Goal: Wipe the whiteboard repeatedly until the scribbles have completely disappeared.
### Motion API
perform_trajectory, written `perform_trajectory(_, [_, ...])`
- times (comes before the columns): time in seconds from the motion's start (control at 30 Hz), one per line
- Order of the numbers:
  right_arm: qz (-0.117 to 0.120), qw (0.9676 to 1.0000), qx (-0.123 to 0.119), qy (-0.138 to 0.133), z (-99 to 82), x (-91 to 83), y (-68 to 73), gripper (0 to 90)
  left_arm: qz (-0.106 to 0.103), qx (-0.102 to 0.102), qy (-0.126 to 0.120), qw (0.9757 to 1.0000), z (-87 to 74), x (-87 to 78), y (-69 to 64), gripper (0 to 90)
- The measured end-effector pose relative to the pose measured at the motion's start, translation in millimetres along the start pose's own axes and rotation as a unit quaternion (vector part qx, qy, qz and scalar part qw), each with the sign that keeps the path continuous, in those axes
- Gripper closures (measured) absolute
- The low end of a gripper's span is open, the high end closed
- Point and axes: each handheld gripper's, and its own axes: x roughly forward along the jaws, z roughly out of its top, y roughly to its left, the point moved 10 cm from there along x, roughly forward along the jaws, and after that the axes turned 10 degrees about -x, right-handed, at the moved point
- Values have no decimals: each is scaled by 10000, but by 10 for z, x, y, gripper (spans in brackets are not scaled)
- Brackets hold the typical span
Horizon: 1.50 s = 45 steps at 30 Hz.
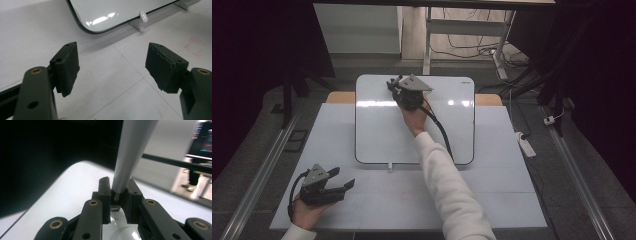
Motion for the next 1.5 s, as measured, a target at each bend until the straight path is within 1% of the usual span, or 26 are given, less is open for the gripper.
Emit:
perform_trajectory(0.03, [41,9999,-159,43,-5,18,54,781,0,0,0,10000,0,0,0,278])
perform_trajectory(0.07, [-1,9996,-257,73,0,25,51,781,12,7,-7,10000,0,-2,-2,278])
perform_trajectory(0.2, [-402,9990,171,2,52,-11,-185,781,20,-6,-30,10000,-2,-19,6,278])
perform_trajectory(0.27, [-392,9991,158,4,53,-6,-179,781,19,-11,-30,10000,-2,-18,9,281])
perform_trajectory(0.4, [-113,9999,54,89,36,14,-40,781,12,3,-17,10000,-1,-10,8,281])
perform_trajectory(0.43, [-112,9999,38,100,37,16,-39,780,12,12,-18,10000,0,-12,4,281])
perform_trajectory(0.47, [-139,9998,48,95,47,13,-64,780,13,11,-26,10000,1,-15,2,281])
perform_trajectory(0.5, [-273,9995,98,86,59,0,-120,780,15,6,-32,10000,2,-18,1,281])
perform_trajectory(0.53, [-364,9991,223,62,67,-13,-181,780,19,-1,-40,10000,3,-19,2,281])
perform_trajectory(0.63, [-409,9985,353,59,65,-20,-235,781,18,-4,-39,10000,4,-16,7,281])
perform_trajectory(0.67, [-363,9990,253,97,62,-7,-183,780,17,-8,-31,10000,4,-11,10,281])
perform_trajectory(0.73, [-253,9994,221,105,55,11,-114,780,14,-1,-25,10000,5,-8,6,281])
perform_trajectory(0.83, [-160,9992,353,96,42,23,-71,780,14,10,-30,10000,5,-12,1,281])
perform_trajectory(0.87, [-93,9993,334,127,27,36,-17,780,16,0,-48,10000,8,-17,0,281])
perform_trajectory(0.97, [-25,9997,71,211,24,44,70,780,12,9,-52,10000,9,-20,3,281])
perform_trajectory(1.0, [-48,9997,48,224,32,37,41,780,9,5,-54,10000,8,-22,3,282])
perform_trajectory(1.03, [-172,9996,86,212,42,21,-21,780,9,5,-54,10000,8,-22,3,282])
perform_trajectory(1.07, [-301,9992,168,184,51,4,-97,780,6,6,-63,10000,10,-32,4,282])
perform_trajectory(1.13, [-405,9987,268,176,50,-19,-187,780,13,2,-76,10000,13,-35,5,282])
perform_trajectory(1.2, [-380,9989,146,218,46,-18,-147,781,13,-3,-85,10000,18,-33,9,283])
perform_trajectory(1.3, [-80,9994,-74,323,18,8,28,780,8,10,-71,10000,16,-27,7,282])
perform_trajectory(1.33, [-80,9992,-192,354,13,9,43,780,8,10,-71,10000,16,-27,7,283])
perform_trajectory(1.37, [-108,9992,-186,350,20,7,16,780,4,14,-72,10000,16,-29,2,283])
perform_trajectory(1.4, [-223,9993,-90,303,34,-4,-51,780,3,18,-72,10000,15,-31,-1,283])
perform_trajectory(1.43, [-223,9993,-90,303,34,-4,-51,780,12,14,-76,10000,15,-33,-2,283])
perform_trajectory(1.5, [-468,9986,153,206,61,-34,-195,780,14,14,-85,10000,17,-40,0,283])
